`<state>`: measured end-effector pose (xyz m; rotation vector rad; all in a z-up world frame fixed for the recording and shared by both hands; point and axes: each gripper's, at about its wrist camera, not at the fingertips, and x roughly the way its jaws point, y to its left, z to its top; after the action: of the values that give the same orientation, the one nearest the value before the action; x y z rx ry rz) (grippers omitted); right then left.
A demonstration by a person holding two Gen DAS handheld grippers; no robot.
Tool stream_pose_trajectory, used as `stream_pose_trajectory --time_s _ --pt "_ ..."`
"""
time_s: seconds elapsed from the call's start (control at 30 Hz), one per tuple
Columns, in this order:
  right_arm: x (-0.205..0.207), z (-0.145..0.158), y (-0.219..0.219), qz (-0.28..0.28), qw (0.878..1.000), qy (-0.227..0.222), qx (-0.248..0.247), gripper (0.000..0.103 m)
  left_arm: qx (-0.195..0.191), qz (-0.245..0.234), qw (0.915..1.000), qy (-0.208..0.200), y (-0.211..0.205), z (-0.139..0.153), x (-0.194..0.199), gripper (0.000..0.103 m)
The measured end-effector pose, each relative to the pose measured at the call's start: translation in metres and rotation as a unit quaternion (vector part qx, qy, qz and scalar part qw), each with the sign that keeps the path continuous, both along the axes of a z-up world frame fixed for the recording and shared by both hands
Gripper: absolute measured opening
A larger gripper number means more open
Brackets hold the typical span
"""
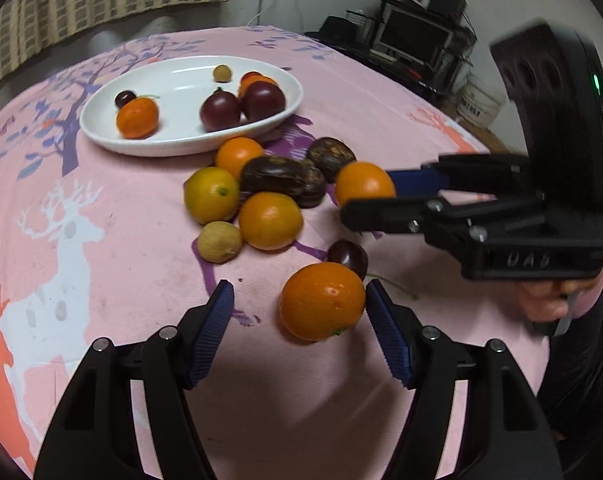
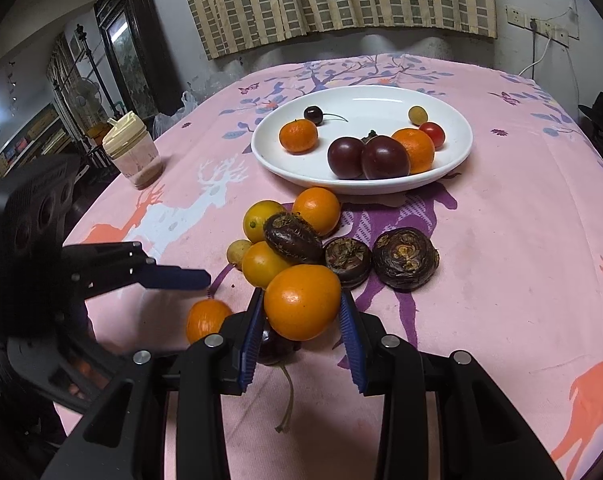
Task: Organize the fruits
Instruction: 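Grasp an orange with the left tool while the right tool grasps a tangerine, then carry the orange and tangerine over the white plate and open both tools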
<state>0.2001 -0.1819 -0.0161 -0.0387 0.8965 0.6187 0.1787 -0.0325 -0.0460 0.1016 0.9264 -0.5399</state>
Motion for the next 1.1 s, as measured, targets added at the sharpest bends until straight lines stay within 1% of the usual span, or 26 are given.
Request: stream_pose_trajectory --time_s 0.03,0.1,0.17,0.2,0.3,0.43,0.53,0.6,0.67,0.77,0.83,0.9,0.97,1.03,1.1 --pt "0.000 0.000 0.000 -0.001 1.000 0.000 0.001 0.037 0.007 -0.004 1.0000 -0.004 -0.002 -0.001 -0.002 0.065" --pt "0.000 0.001 -0.001 -0.002 1.000 0.000 0.003 0.037 0.015 -0.019 0.9997 -0.010 -0.009 -0.002 -0.006 0.058" --pt "0.000 0.001 -0.002 -0.004 1.000 0.000 0.003 0.037 0.019 -0.033 0.9992 -0.013 -0.013 -0.003 -0.010 0.045" --pt "0.001 0.000 -0.003 -0.005 1.000 0.001 0.004 0.037 0.021 -0.039 0.9989 -0.015 -0.016 -0.003 -0.012 0.042" --pt "0.000 0.000 -0.004 -0.008 1.000 0.002 0.005 0.037 0.032 -0.038 0.9985 -0.024 -0.019 -0.002 -0.016 0.042" --pt "-0.001 0.000 -0.006 -0.009 1.000 0.001 0.008 0.037 0.022 -0.015 0.9994 -0.022 -0.010 0.000 -0.016 0.041" --pt "0.001 0.001 -0.007 -0.008 1.000 -0.001 0.019 0.037 0.000 -0.001 0.9997 -0.025 0.002 0.009 -0.012 0.041" --pt "0.004 0.007 -0.005 -0.003 1.000 -0.012 0.029 0.037 -0.014 0.009 0.9994 -0.029 0.012 0.019 -0.005 0.041" --pt "0.013 0.016 -0.002 -0.009 0.999 -0.031 0.040 0.037 -0.017 0.026 0.9987 -0.041 0.021 0.031 0.009 0.041" --pt "0.035 0.032 0.000 -0.034 0.996 -0.059 0.052 0.037 -0.026 0.059 0.9962 -0.059 0.030 0.050 0.040 0.041" --pt "0.061 0.040 -0.002 -0.062 0.994 -0.066 0.067 0.037 -0.031 0.082 0.9930 -0.078 0.035 0.063 0.067 0.041" --pt "0.089 0.042 -0.002 -0.090 0.991 -0.071 0.069 0.037 -0.026 0.109 0.9887 -0.100 0.036 0.070 0.098 0.041" --pt "0.111 0.039 -0.002 -0.108 0.989 -0.075 0.063 0.037 -0.034 0.127 0.9866 -0.096 0.039 0.070 0.126 0.041" --pt "0.134 0.031 -0.003 -0.125 0.989 -0.067 0.053 0.037 -0.042 0.139 0.9865 -0.075 0.039 0.062 0.155 0.041" --pt "0.150 0.022 -0.004 -0.133 0.988 -0.055 0.049 0.037 -0.032 0.147 0.9865 -0.066 0.036 0.054 0.177 0.041"
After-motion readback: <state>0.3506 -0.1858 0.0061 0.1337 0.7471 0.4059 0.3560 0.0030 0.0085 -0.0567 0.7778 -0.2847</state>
